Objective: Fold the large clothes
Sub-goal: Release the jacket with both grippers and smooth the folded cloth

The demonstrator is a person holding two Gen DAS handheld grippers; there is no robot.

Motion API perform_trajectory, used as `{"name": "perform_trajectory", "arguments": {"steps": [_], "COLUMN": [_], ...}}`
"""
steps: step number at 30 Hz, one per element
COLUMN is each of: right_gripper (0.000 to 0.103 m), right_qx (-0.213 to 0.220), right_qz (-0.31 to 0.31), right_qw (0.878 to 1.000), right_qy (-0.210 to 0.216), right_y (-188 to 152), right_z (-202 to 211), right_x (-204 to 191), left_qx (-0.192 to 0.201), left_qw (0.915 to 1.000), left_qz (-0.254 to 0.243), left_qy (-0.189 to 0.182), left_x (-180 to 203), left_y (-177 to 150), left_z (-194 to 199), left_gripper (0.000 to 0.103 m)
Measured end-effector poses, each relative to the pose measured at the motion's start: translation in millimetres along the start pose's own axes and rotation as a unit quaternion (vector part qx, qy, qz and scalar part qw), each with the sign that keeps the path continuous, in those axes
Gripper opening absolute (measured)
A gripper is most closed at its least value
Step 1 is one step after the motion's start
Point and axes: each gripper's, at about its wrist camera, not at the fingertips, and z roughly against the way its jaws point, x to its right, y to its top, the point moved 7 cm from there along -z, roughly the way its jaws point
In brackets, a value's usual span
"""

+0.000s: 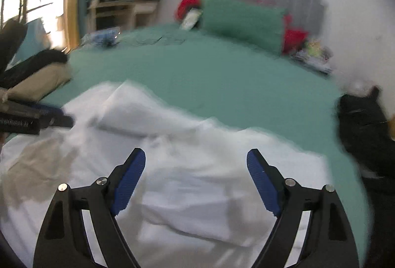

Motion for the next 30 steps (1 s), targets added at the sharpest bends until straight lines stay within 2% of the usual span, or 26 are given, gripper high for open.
{"name": "perform_trajectory", "arguments": {"steps": [2,4,6,14,18,20,24,25,30], "right_gripper": [0.062,0.016,0.004,0.004,0.01,0.016,0.052,0.056,0.058], "right_qx": [-0.038,-0.077,-0.074,-0.073,-0.098,-0.094,-0.065,-0.059,-0.055], "right_qz": [-0.02,-0.039,-0.049,-0.043,-0.036,-0.043,-0.042,-0.045,-0.084], "right_qw": [0.999,0.996,0.995,0.996,0.994,0.994,0.997,0.997,0.992], "right_qy": [0.032,0.032,0.032,0.01,0.025,0.028,0.004,-0.003,-0.075], "right_y": [-10,-26,-30,-52,-71,-77,-81,-82,-108], "right_z": [-22,-38,-35,8,13,26,64,73,120], "right_x": [-8,-5,2,9,-4,-6,0,3,46], "left_qx": [-0.002,-0.004,-0.003,-0.01,-0.014,-0.011,-0.011,-0.012,-0.023], "left_qw": [1.0,0.9999,0.9999,0.9998,0.9995,0.9992,0.9979,0.9975,0.993], "left_qz": [-0.005,-0.011,-0.012,0.001,0.008,0.015,0.036,0.041,0.079], "left_qy": [0.002,0.003,0.008,0.017,0.026,0.034,0.052,0.056,0.084], "left_x": [1,2,1,-15,-25,-34,-57,-62,-99], "left_y": [-1,-4,-6,-29,-47,-58,-88,-94,-134], "left_z": [-3,-6,-7,6,26,40,61,64,76], "left_gripper": [0.04,0.04,0.04,0.04,0.04,0.04,0.04,0.04,0.04]}}
